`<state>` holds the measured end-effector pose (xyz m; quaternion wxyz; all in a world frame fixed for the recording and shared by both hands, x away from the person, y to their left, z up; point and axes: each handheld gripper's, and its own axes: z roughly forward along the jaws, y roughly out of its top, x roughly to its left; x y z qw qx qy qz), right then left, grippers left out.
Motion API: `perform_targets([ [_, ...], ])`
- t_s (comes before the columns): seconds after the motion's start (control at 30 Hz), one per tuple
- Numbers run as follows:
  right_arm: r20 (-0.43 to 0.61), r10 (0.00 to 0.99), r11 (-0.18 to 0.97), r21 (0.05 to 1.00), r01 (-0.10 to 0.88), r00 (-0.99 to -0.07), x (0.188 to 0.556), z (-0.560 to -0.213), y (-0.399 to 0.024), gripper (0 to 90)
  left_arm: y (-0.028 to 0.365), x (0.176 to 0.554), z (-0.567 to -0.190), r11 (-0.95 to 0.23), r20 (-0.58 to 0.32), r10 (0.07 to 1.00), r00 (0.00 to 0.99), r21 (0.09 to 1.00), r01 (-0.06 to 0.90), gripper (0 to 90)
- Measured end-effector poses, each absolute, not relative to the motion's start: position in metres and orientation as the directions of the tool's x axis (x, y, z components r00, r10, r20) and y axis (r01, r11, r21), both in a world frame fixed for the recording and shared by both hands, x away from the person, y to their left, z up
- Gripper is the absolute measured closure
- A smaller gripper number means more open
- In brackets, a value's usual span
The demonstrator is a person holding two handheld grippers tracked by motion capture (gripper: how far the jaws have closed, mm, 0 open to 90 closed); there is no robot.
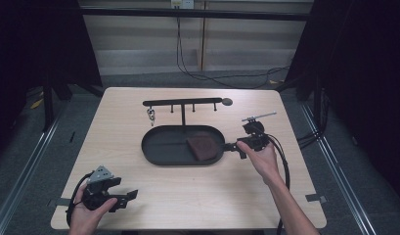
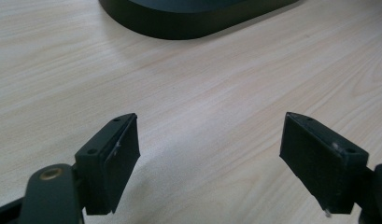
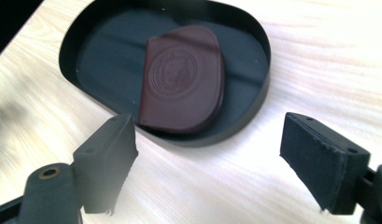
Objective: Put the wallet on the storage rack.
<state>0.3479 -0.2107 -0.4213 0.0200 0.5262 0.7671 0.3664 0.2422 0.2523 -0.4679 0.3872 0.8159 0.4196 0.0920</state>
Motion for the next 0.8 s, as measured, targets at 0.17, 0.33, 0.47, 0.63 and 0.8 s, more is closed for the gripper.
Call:
perform_targets([
  [0.17,0.331,0.83,0.188,0.591,0.785,-0.448,0.332,-0.426,-0.217,18.9,0.253,0.243,-0.468,-0.341,-0.179,0.758,0.627,0.711,0.615,19.7],
  [0.33,0.328,0.826,0.194,0.598,0.777,-0.459,0.318,-0.43,-0.221,19.4,0.252,0.242,-0.468,-0.334,-0.184,0.76,0.623,0.712,0.618,19.7],
  [0.47,0.322,0.828,0.193,0.605,0.772,-0.459,0.306,-0.432,-0.226,19.6,0.252,0.242,-0.468,-0.331,-0.19,0.757,0.625,0.713,0.618,19.7],
  [0.63,0.324,0.829,0.186,0.609,0.771,-0.456,0.292,-0.435,-0.232,19.7,0.251,0.241,-0.467,-0.324,-0.192,0.758,0.624,0.719,0.615,19.8],
  [0.8,0.317,0.834,0.181,0.617,0.766,-0.452,0.276,-0.437,-0.241,19.5,0.251,0.24,-0.467,-0.323,-0.194,0.757,0.624,0.719,0.615,19.7],
])
